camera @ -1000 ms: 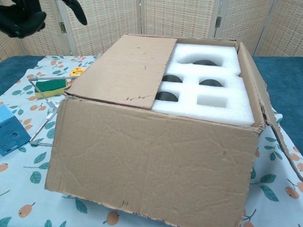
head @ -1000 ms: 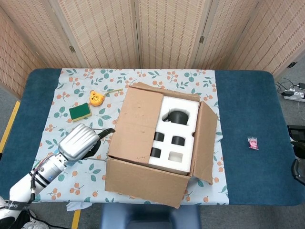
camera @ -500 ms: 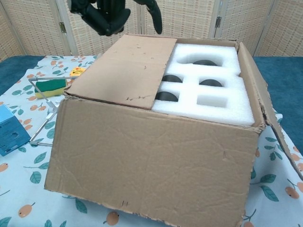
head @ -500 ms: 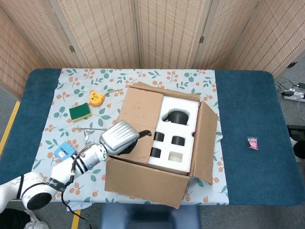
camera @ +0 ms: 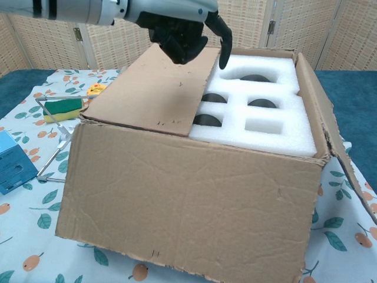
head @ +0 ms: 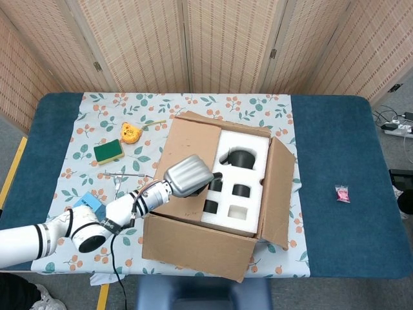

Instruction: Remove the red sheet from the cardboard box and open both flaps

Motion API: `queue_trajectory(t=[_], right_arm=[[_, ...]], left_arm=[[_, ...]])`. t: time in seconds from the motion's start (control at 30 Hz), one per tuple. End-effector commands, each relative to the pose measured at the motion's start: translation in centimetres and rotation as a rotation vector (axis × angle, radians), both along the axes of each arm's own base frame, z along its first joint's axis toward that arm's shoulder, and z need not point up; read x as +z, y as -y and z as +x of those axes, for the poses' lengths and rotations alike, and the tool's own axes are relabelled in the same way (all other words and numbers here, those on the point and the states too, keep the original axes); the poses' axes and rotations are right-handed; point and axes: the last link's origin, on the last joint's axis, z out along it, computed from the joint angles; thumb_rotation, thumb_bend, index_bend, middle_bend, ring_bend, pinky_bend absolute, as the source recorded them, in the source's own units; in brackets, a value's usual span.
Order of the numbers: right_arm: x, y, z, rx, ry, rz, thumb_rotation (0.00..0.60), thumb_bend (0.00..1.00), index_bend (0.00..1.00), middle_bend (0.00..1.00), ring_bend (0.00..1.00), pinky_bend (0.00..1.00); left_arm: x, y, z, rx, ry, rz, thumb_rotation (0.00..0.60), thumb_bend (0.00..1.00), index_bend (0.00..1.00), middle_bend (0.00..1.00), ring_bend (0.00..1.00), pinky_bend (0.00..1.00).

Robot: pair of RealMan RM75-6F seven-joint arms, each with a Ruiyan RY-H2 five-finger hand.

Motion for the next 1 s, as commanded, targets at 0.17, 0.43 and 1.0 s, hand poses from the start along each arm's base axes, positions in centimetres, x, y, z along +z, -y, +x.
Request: queue_trajectory(t=[0.17, 0.43, 1.0], right_arm=[[0.1, 0.1, -0.4, -0.006, 0.005, 0.014, 0.254, 0.67, 0.27, 0.0, 0.0, 0.0], [0.5, -0.1, -0.5, -0.007, 0.019, -0.004, 0.254, 0.67, 0.27, 0.0, 0.0, 0.0], [0.2, 0.1, -0.5, -0.012, 0.021, 0.013, 0.255, 0.67, 0.27, 0.0, 0.0, 0.0]], left_arm=[[-1.4, -0.5, 0.0, 0.0, -0.031, -0.011, 0.6, 0.91, 0.4, 1.0, 1.0, 1.0], [-2.7, -0.8, 0.5, -0.015, -0.066, -0.021, 0.6, 0.91, 0.38, 1.0, 1.0, 1.0], [-2.8, -1.1, -0.8, -0.043, -0.13, 0.033, 0.6, 0.91, 0.47, 1.0, 1.0, 1.0]])
